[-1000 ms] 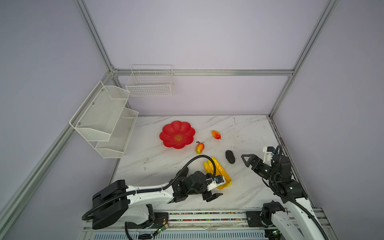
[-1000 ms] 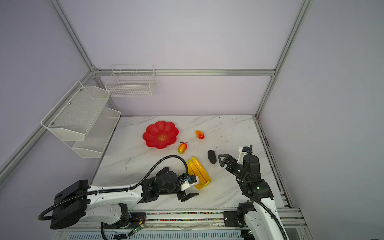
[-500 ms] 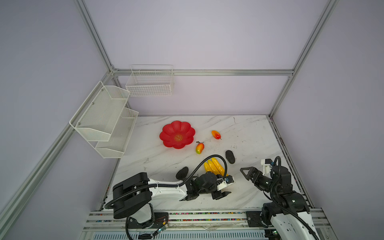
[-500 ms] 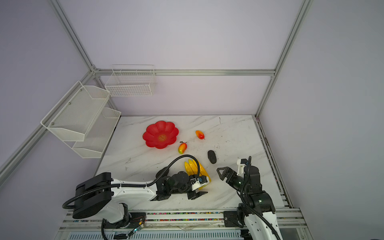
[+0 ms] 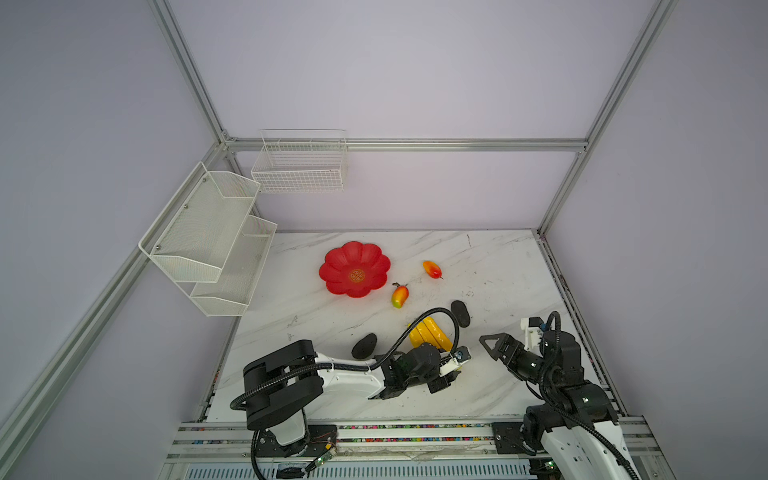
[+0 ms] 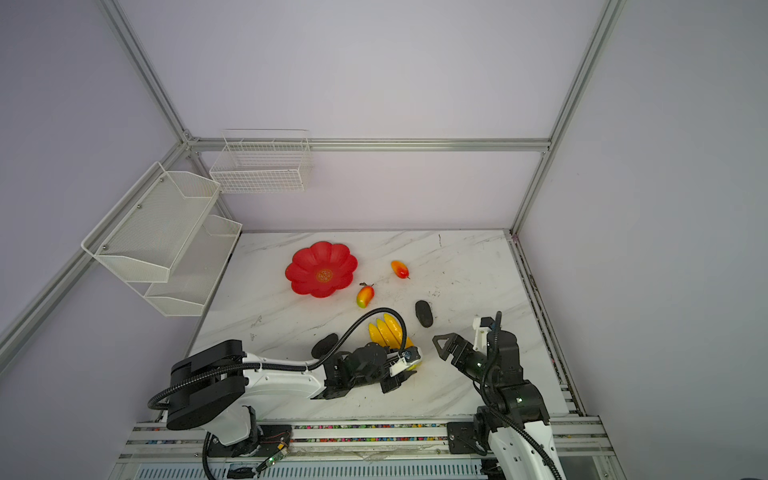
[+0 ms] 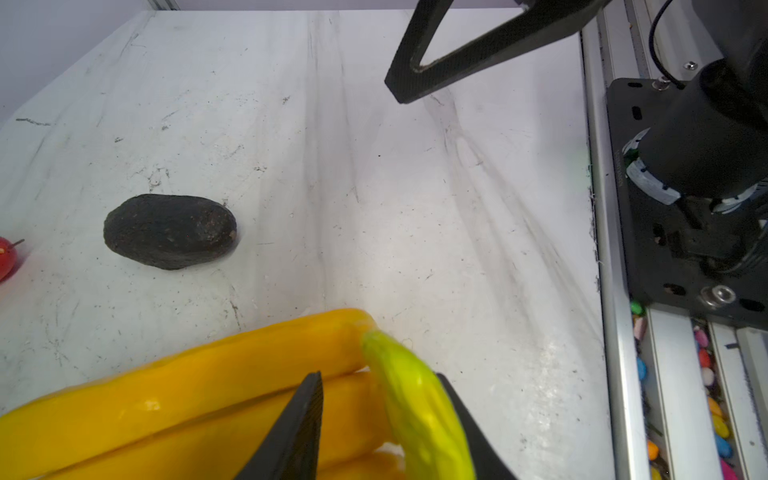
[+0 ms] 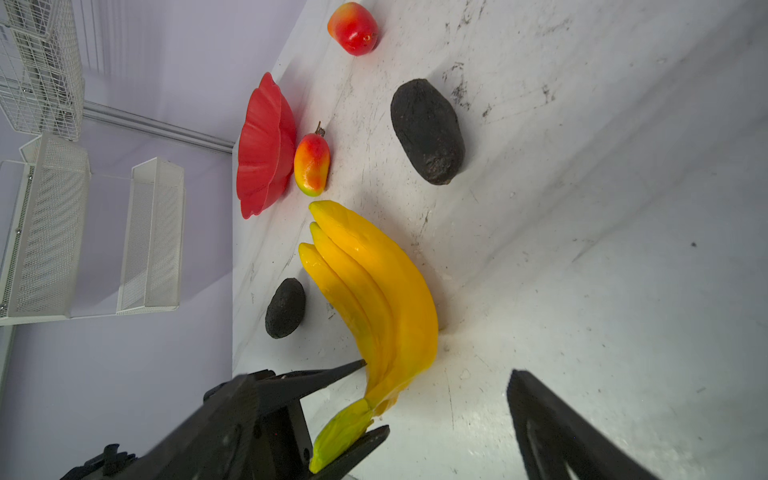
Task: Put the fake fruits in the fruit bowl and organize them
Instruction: 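Reach the left gripper to the banana bunch stem and grasp it, then carry the bananas into the red bowl with left gripper while right gripper approaches mangoes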
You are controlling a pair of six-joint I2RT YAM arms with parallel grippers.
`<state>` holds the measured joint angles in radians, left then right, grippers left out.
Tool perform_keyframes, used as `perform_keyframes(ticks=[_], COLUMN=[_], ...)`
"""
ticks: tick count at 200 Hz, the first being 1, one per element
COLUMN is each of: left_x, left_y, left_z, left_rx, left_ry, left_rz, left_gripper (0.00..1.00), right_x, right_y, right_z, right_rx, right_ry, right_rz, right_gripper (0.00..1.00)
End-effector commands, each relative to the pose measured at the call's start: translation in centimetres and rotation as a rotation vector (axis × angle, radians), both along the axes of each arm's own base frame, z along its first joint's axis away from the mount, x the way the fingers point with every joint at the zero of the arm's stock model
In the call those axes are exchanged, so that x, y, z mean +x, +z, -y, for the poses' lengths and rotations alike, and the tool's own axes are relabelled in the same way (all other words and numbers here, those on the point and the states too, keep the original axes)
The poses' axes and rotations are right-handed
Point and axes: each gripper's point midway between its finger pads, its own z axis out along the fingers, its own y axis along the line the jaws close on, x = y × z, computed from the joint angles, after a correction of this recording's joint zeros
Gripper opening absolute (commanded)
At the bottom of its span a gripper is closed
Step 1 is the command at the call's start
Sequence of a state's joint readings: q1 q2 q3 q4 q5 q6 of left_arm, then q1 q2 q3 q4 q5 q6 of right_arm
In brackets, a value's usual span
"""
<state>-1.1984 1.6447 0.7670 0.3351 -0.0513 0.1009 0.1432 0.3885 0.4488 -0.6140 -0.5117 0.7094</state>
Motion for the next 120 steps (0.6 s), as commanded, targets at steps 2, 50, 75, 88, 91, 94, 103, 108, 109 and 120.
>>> perform_keyframes(ticks=[2, 50, 75, 88, 91, 94, 103, 108, 109, 120], left_x=[0.8, -1.3, -2.6, -2.6, -2.5, -2.4, -1.8, -1.2, -1.1, 0.8], left_y=[4.5, 5.0, 7.9, 10.8, 11.4, 12.1, 13.7, 14.7, 14.7, 16.5], left_z=[2.1, 1.3, 0.0, -1.3, -1.6, -1.9, -3.0, -3.7, -3.8, -5.6], left_rx=[-0.117, -0.096, -0.128, -0.164, -0.169, -0.182, -0.199, -0.210, -0.209, -0.220], left_ry=[-0.011, -0.124, -0.181, -0.181, -0.178, -0.173, -0.147, -0.118, -0.112, -0.028], left_rz=[0.056, 0.046, 0.070, 0.099, 0.106, 0.112, 0.127, 0.134, 0.133, 0.141], left_gripper=[0.34, 0.12, 0.08, 0.07, 0.07, 0.07, 0.06, 0.06, 0.06, 0.06], right_x=[0.8, 3.6, 5.3, 6.2, 6.4, 6.6, 7.3, 7.7, 7.7, 8.6], right_y=[0.7, 2.9, 4.1, 5.1, 5.4, 5.7, 6.6, 7.2, 7.3, 8.7], right_z=[-0.4, -1.8, -2.5, -2.7, -2.7, -2.8, -3.0, -3.1, -3.1, -3.4], right_rx=[0.026, 0.108, 0.118, 0.119, 0.120, 0.124, 0.133, 0.136, 0.137, 0.137], right_ry=[0.006, 0.035, 0.076, 0.084, 0.083, 0.083, 0.088, 0.093, 0.094, 0.110], right_rz=[0.029, 0.108, 0.154, 0.192, 0.203, 0.213, 0.239, 0.254, 0.258, 0.293], right_gripper=[0.97, 0.97, 0.97, 0.97, 0.97, 0.97, 0.97, 0.97, 0.97, 0.97])
